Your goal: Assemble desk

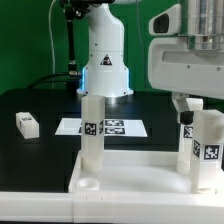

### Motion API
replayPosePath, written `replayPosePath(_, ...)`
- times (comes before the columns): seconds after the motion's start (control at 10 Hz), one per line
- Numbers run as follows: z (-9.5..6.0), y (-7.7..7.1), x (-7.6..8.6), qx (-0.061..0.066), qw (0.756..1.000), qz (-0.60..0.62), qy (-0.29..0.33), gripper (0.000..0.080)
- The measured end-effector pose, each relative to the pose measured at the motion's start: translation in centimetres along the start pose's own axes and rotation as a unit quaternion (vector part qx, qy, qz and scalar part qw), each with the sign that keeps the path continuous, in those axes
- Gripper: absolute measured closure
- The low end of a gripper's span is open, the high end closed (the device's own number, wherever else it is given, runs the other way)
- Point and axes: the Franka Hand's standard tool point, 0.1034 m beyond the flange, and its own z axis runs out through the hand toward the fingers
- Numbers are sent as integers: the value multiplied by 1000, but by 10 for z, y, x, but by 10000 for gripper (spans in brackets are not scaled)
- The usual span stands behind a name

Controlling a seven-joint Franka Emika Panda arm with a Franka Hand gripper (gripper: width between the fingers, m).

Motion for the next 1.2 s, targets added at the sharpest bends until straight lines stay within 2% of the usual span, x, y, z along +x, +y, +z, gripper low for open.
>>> replayPosePath(0.3,1,-1,-2,-7,989,-145,6,151)
replayPosePath(0.5,0,0,-1,-16,969,-247,12,151)
replayPosePath(0.9,-4,0,3,-15,929,-370,12,151)
replayPosePath(1.1,-4,0,3,-15,927,-374,11,164)
replayPosePath(1.2,-4,0,3,-15,929,-370,11,331)
